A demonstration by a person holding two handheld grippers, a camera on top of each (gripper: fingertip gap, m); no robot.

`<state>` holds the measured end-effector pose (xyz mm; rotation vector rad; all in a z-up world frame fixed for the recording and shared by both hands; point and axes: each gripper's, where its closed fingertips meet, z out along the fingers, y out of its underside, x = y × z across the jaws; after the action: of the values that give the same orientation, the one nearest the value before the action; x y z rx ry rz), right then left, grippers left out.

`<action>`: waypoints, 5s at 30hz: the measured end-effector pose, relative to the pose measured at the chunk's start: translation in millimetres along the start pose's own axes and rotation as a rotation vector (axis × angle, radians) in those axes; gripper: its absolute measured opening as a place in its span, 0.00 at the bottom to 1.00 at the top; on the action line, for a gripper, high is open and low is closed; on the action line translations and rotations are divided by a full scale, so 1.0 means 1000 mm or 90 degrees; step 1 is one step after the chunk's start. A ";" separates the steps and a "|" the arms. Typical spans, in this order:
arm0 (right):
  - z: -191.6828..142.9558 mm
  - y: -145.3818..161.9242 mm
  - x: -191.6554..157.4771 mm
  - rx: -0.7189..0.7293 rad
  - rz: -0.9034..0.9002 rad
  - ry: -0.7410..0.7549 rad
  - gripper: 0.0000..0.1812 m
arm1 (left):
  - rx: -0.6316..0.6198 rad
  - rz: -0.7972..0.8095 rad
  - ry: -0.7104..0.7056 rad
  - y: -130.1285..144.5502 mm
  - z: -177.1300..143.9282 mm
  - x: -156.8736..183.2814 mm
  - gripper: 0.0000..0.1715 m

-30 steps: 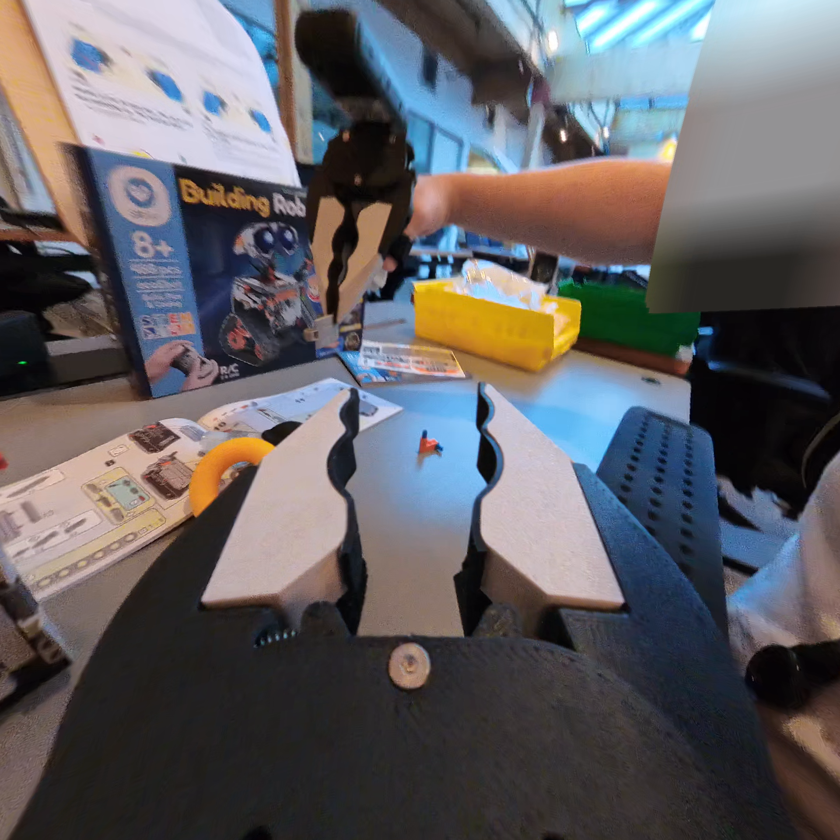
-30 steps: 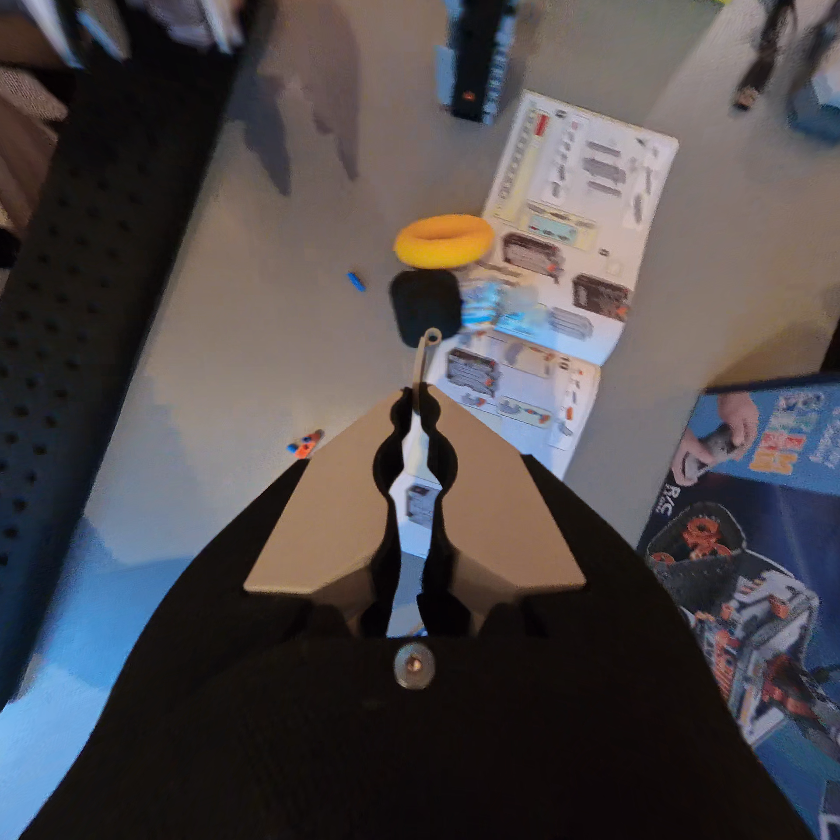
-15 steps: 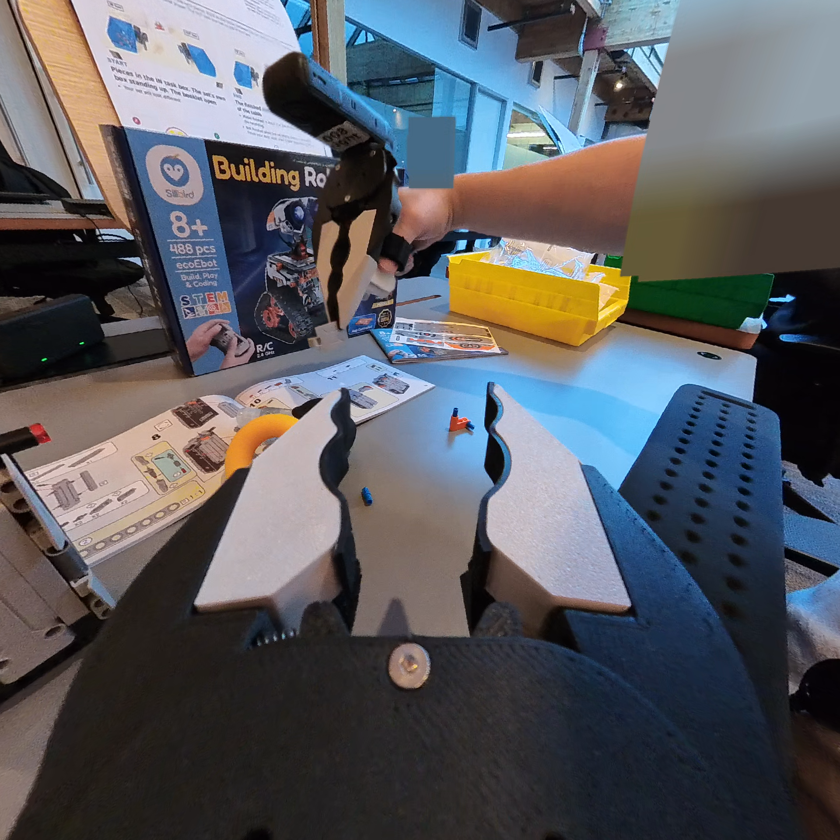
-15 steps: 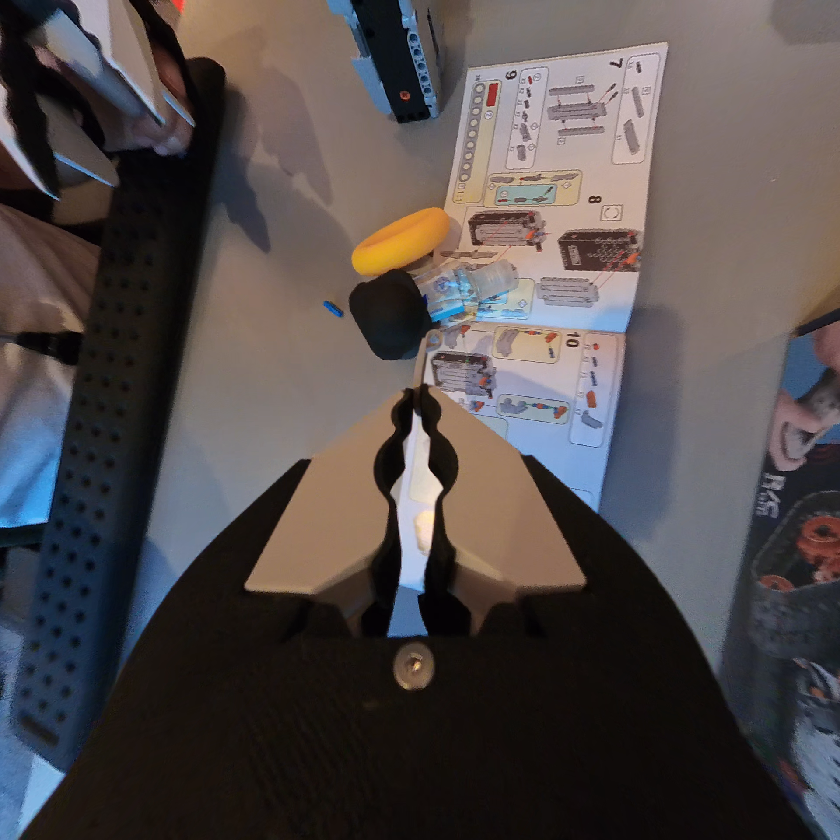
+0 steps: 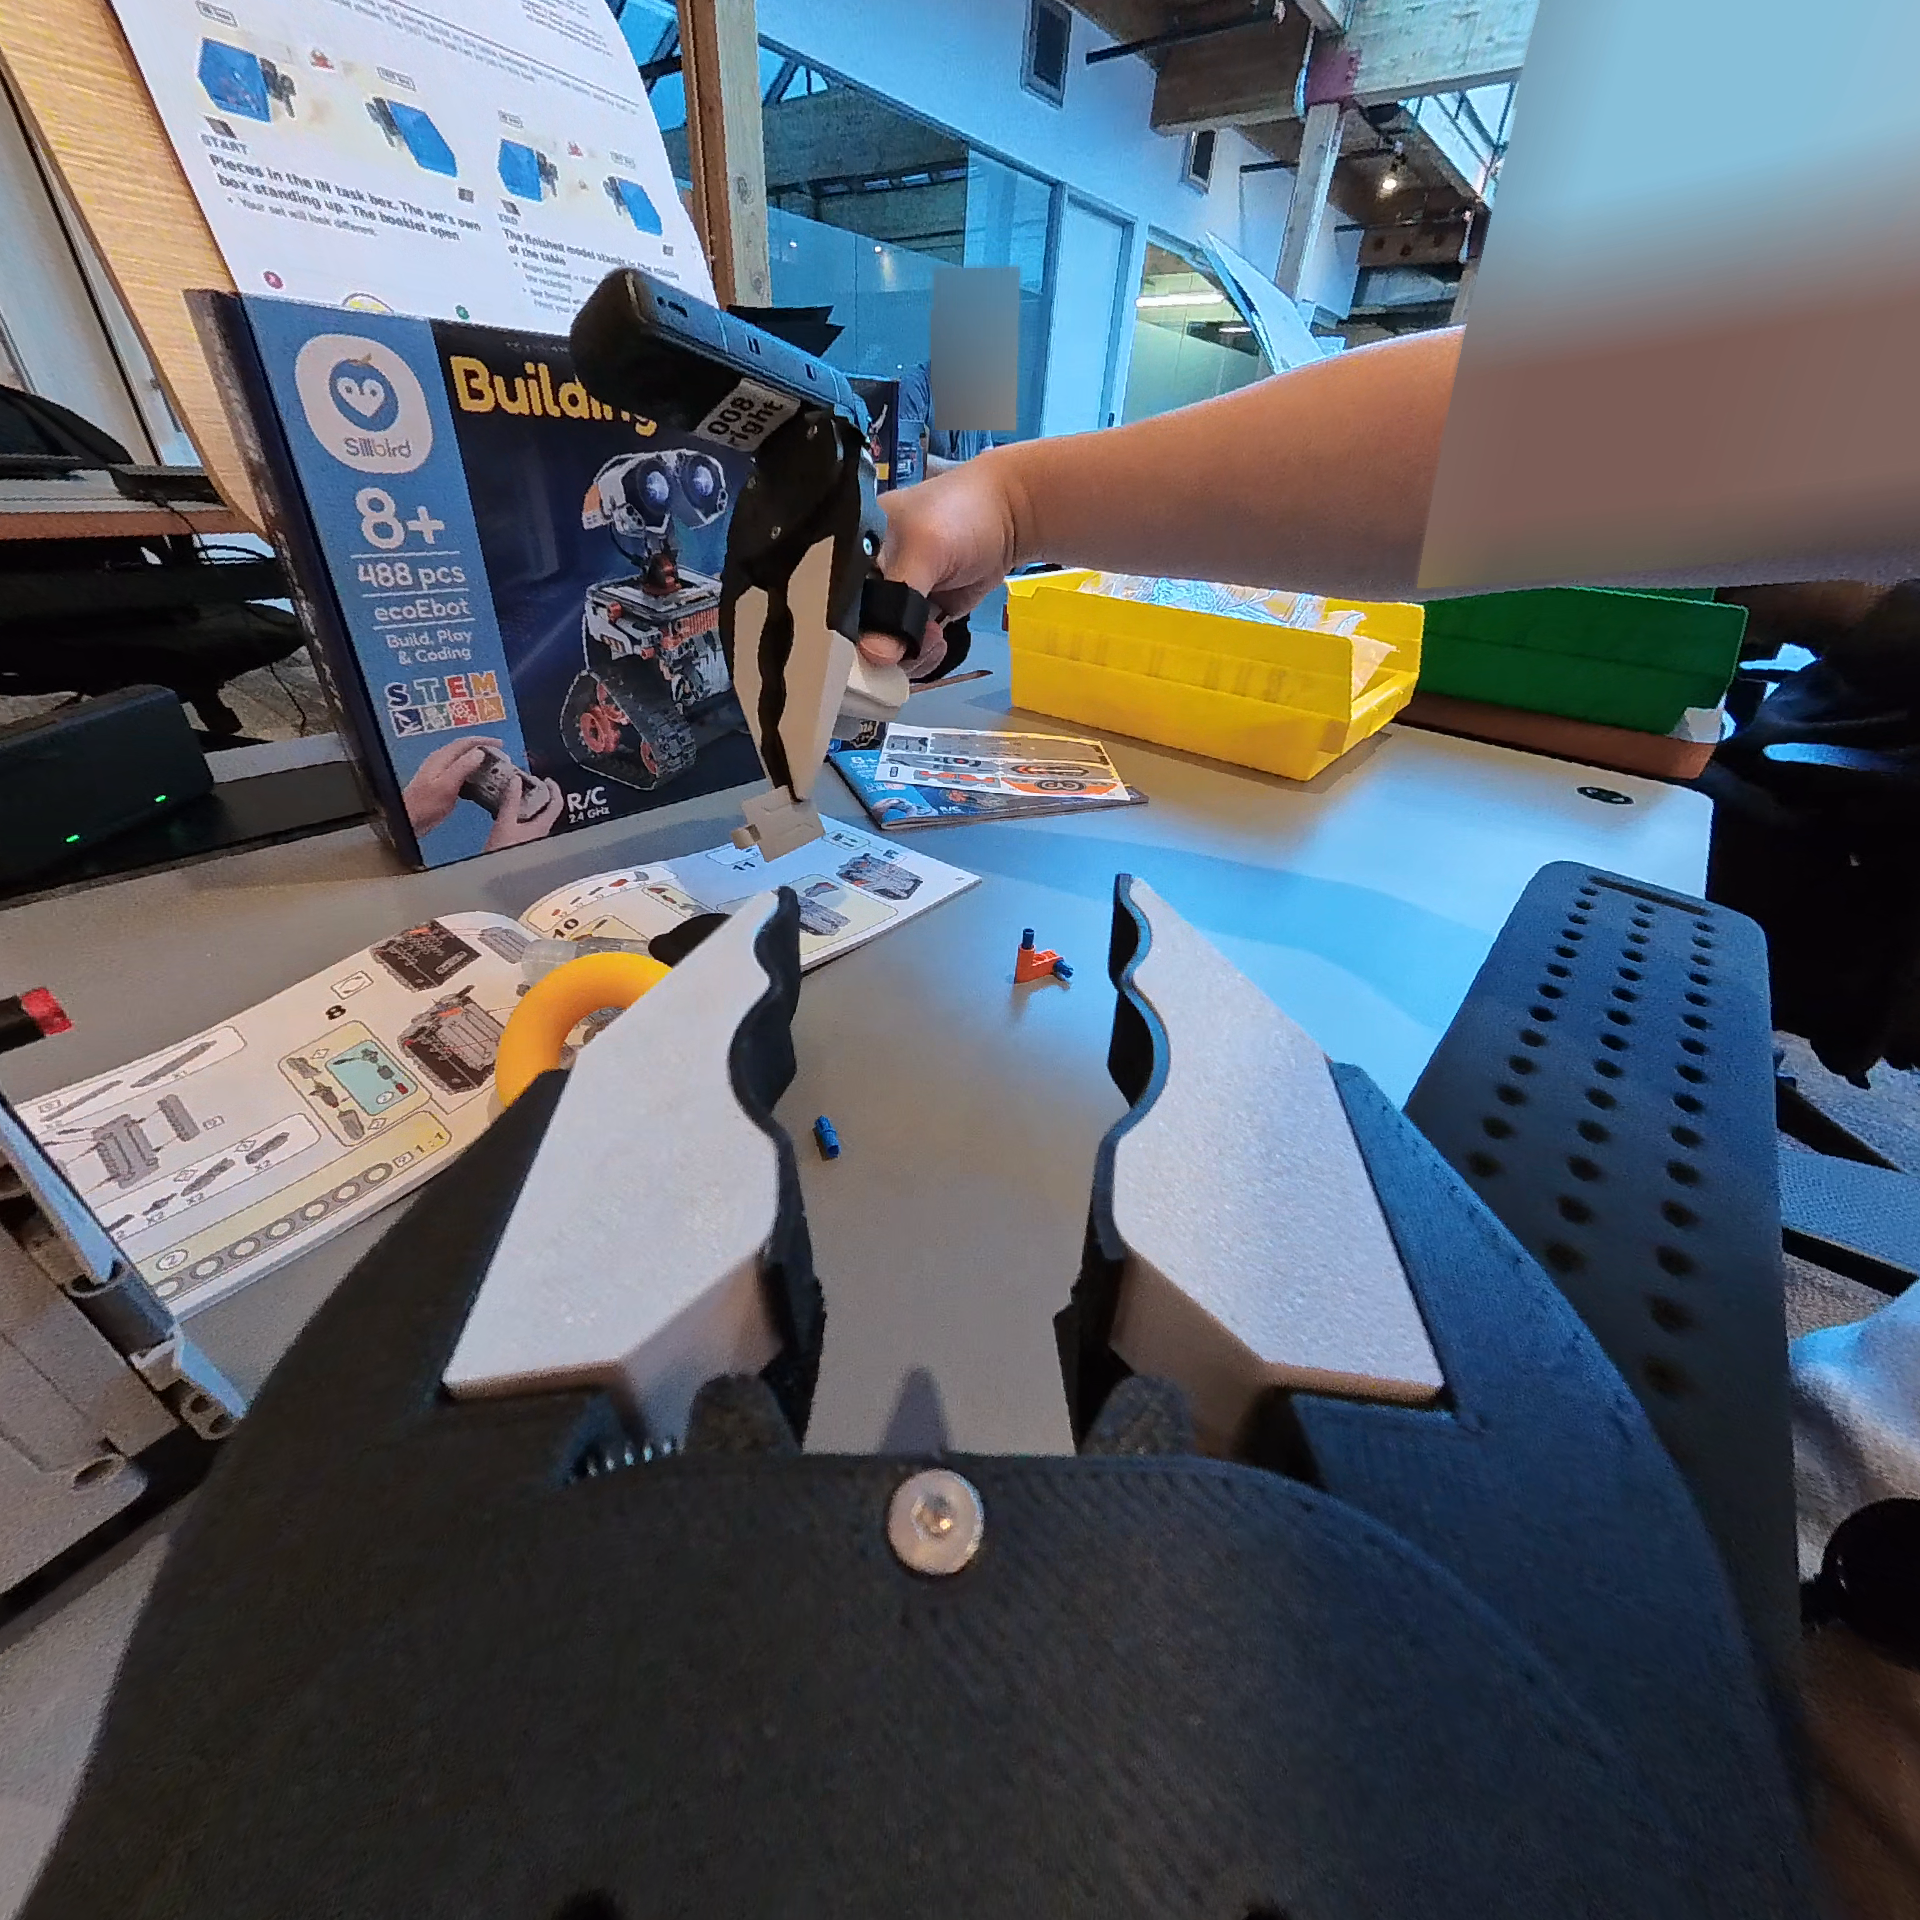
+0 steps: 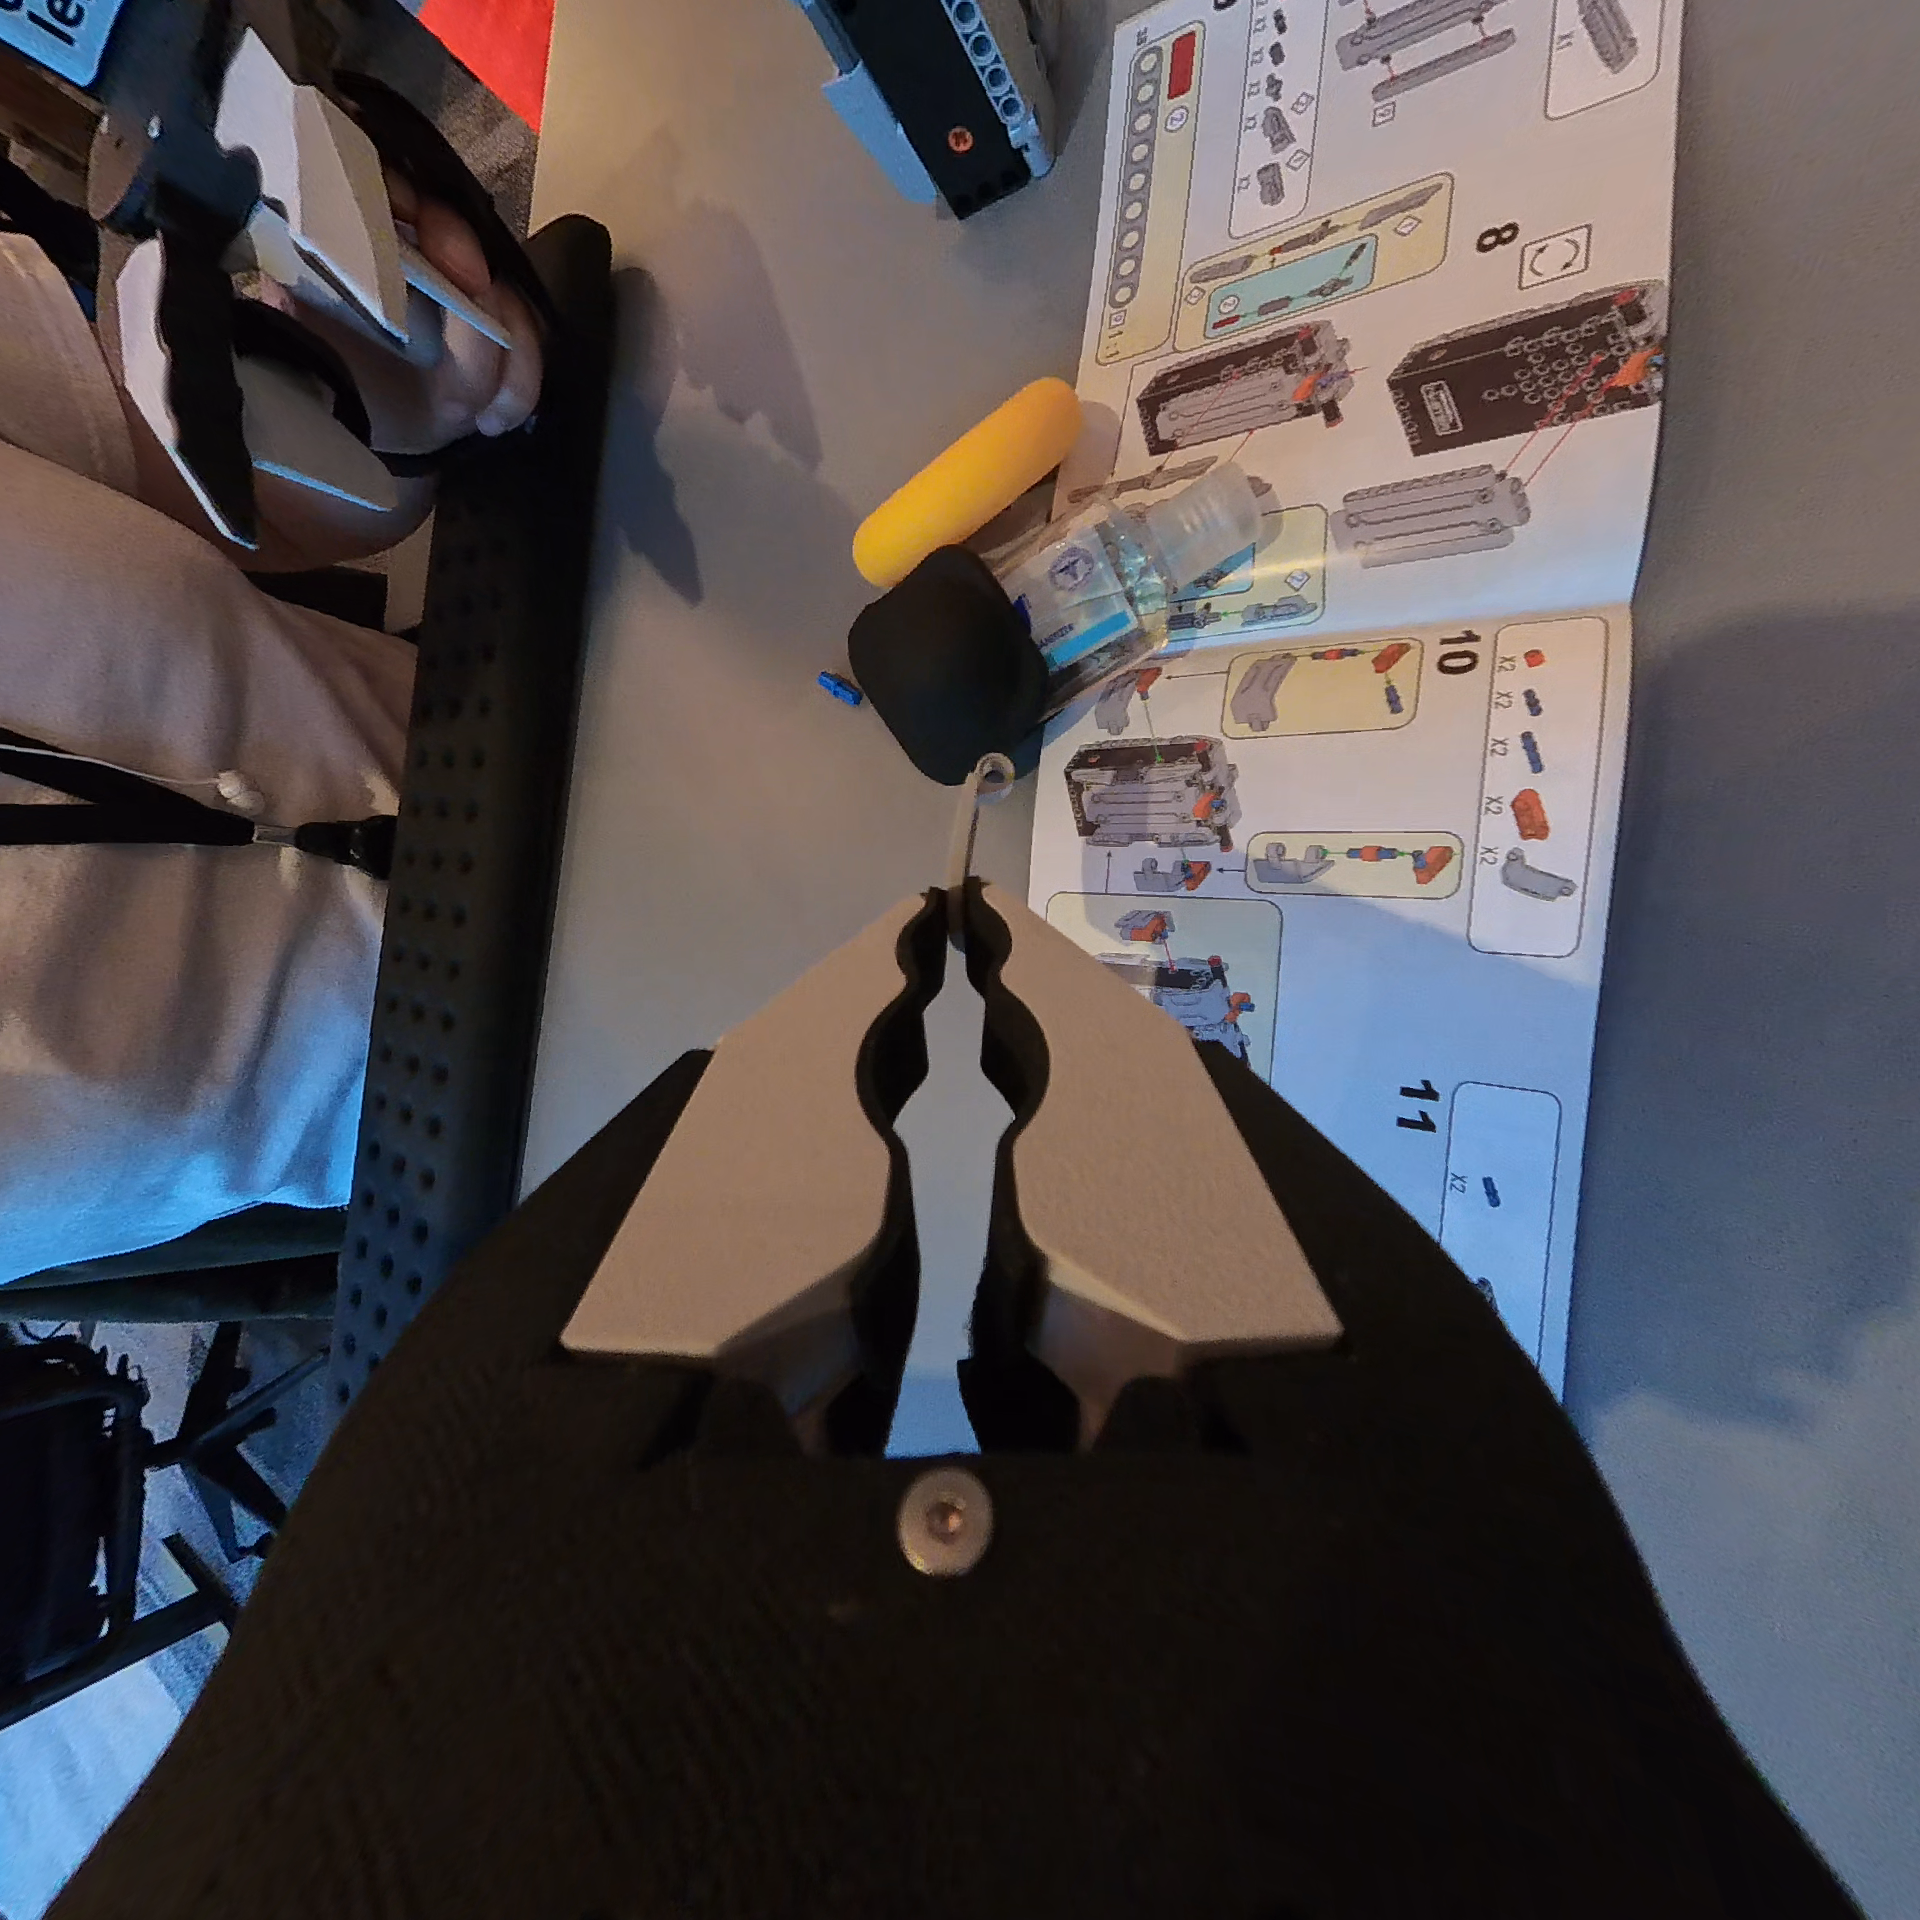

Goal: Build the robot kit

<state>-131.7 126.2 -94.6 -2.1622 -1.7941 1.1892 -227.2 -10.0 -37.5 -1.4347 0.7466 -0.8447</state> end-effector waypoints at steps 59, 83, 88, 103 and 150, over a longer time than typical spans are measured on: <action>-0.014 0.005 -0.001 0.010 0.036 -0.010 0.00 | -0.011 0.012 0.008 0.003 0.002 0.004 0.34; -0.010 0.005 -0.002 -0.001 0.156 0.134 0.00 | -0.011 0.021 0.008 0.003 0.002 0.006 0.34; 0.037 0.010 -0.062 0.043 0.131 0.131 0.01 | -0.007 0.010 0.017 0.002 0.003 0.006 0.34; 0.081 0.053 -0.064 -0.011 0.036 0.329 0.01 | -0.011 0.022 0.028 0.003 0.004 0.011 0.35; -0.005 -0.015 -0.082 0.546 0.164 -0.003 0.03 | 0.000 -0.028 0.048 0.001 0.004 0.008 0.25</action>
<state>-141.4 61.8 -42.0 -1.8496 -0.7498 1.6104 -219.8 -15.4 -38.1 -1.4299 0.7733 -0.9366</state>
